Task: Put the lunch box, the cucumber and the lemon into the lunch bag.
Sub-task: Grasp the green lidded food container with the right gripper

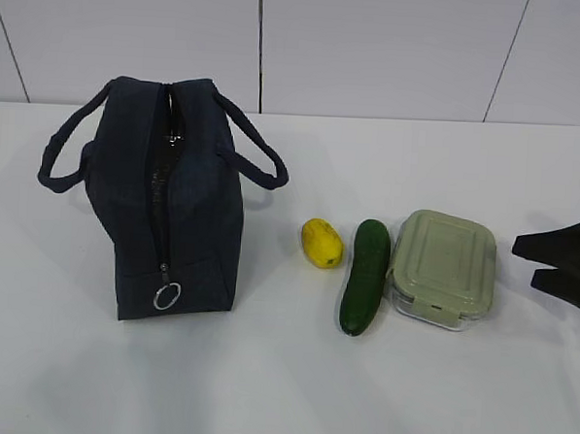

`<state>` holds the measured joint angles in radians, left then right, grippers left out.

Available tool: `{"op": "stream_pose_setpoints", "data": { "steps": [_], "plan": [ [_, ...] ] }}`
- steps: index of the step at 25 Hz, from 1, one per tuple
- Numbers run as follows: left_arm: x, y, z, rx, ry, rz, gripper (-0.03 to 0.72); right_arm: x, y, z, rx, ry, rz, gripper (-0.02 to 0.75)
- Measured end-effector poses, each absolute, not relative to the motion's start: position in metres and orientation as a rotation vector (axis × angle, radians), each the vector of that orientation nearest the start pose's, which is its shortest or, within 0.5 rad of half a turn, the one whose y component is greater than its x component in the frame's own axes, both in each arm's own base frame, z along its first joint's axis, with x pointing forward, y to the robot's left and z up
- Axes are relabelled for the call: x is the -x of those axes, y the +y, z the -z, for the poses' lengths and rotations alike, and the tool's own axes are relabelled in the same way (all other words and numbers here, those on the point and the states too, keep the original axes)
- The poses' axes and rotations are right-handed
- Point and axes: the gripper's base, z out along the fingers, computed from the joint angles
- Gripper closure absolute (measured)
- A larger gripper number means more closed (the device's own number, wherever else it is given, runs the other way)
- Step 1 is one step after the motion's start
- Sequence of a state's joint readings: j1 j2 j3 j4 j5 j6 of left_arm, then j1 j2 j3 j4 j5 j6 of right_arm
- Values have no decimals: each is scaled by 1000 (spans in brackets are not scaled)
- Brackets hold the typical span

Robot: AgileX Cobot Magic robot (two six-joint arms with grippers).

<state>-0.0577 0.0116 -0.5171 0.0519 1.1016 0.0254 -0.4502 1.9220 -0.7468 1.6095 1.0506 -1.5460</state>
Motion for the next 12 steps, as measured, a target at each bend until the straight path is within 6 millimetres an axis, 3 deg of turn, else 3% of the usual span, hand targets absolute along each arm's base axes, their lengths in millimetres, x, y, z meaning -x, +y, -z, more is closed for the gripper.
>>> {"op": "stream_pose_setpoints", "data": {
  "steps": [12],
  "plan": [
    [7,5,-279,-82,2077,-43,442,-312,-60,-108,-331,2199,-1262,169]
  ]
}}
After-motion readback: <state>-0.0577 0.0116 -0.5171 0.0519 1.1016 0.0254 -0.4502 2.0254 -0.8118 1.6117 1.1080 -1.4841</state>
